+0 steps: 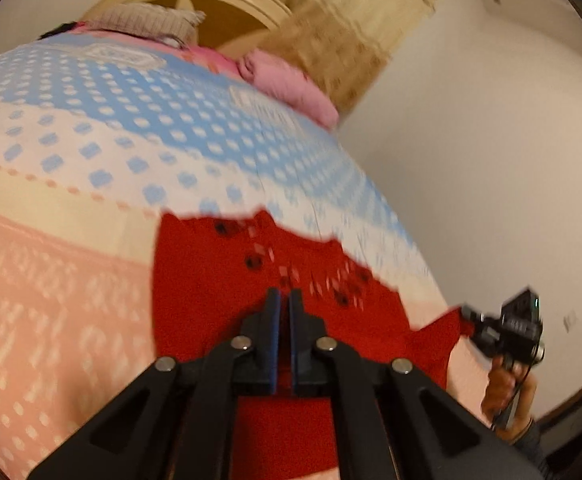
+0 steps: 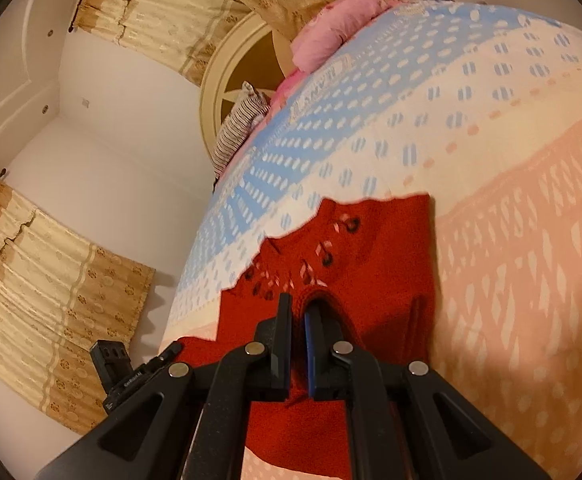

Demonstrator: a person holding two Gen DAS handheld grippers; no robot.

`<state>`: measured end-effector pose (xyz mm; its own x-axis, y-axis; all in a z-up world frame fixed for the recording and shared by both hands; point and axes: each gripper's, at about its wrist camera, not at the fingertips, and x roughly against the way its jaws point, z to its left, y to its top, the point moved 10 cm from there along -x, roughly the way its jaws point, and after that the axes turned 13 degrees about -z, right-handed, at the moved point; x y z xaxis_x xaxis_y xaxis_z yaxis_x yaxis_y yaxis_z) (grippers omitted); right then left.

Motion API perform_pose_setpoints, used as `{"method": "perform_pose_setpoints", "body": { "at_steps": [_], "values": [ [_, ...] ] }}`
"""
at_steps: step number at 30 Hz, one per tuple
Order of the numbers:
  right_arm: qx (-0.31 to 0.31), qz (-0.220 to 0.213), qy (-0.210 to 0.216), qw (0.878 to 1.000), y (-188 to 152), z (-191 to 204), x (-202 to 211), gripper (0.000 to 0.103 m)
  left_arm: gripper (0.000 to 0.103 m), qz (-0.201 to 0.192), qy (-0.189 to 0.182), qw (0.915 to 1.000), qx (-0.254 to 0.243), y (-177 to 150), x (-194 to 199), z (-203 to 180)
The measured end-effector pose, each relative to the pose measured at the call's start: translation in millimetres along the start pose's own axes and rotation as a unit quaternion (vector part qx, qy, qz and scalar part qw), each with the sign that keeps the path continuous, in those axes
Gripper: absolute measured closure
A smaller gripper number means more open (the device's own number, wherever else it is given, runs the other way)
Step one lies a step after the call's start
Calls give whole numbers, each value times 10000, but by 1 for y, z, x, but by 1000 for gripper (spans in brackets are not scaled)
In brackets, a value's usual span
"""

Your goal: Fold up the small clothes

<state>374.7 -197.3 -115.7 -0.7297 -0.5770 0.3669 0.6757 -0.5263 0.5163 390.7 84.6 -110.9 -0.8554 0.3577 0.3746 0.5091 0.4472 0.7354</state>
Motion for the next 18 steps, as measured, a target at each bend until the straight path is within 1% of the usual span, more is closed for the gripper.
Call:
{"method": "perform_pose_setpoints", "body": {
  "at_steps": [3,6,8,10,12,13,14,15,16,17,18],
  "values": [
    [25,-63,33,10000,12,8,-4,98,100,-191,-41,9995,234,18,-2,3],
    [61,-95,44,9999,20,16,-13,98,100,-302,-15,9994,187,28,-12,1],
    [81,-128,1,9999,25,18,-21,98,100,-281,13,9994,187,29,-22,-1],
    [82,-169,-96,9998,30,14,-29,98,100,-288,215,9993,-54,30,-33,1],
    [16,-142,-217,9997,33,5,-41,98,99,-162,259,9995,-123,25,-51,4],
    [-46,-125,-332,9994,34,-4,-50,98,99,-88,519,9983,-259,21,-61,12],
    [-99,-98,-390,9991,36,-11,-56,98,99,-16,727,9970,-272,17,-68,20],
    [-133,-104,-519,9985,38,-21,-63,98,98,41,817,9964,-228,15,-70,25],
    [-190,-156,-667,9975,41,-30,-65,97,95,91,870,9961,-145,13,-70,30],
    [-354,-208,-832,9957,42,-42,-67,91,93,102,868,9962,-19,11,-69,35],
    [-485,-221,-863,9948,41,-49,-66,84,87,48,821,9966,40,10,-64,37]
  ]
}}
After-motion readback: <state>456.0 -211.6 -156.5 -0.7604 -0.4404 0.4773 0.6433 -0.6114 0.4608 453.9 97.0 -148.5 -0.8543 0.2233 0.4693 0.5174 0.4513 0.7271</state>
